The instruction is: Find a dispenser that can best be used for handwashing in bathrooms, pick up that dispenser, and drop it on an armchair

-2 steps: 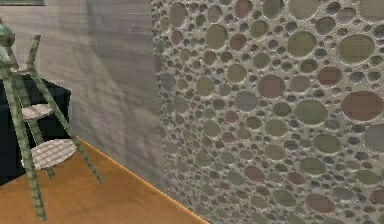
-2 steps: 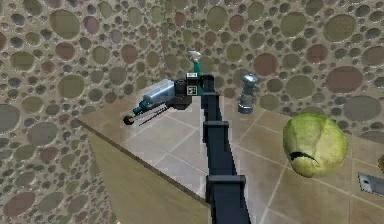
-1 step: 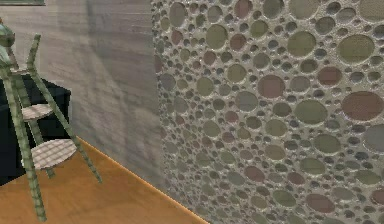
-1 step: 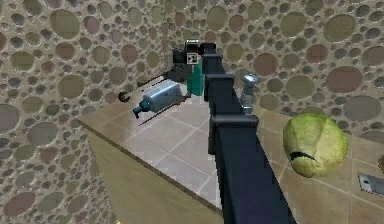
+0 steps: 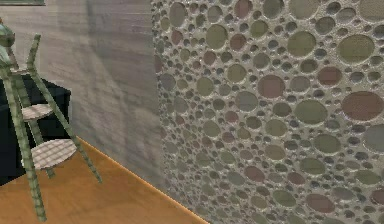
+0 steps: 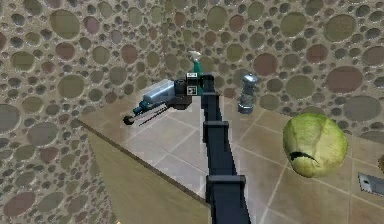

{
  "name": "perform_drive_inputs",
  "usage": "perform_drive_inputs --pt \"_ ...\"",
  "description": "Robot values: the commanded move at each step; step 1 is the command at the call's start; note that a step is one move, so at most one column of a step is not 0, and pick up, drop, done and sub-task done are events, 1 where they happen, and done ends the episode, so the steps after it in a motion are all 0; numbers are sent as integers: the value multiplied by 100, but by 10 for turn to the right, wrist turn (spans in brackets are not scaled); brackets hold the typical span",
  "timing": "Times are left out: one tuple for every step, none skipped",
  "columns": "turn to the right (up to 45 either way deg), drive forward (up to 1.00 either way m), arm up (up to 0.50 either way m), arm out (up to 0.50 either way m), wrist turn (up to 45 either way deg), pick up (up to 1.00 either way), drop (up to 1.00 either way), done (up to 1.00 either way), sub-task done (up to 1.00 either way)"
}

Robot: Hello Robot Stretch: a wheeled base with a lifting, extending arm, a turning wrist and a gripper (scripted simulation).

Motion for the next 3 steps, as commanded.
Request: perform_drive_inputs --pt "0 0 10 0 0 0 0 0 0" --pt "0 0 0 0 -450 0 0 0 0" --pt "0 0 0 0 -180 0 0 0 0"
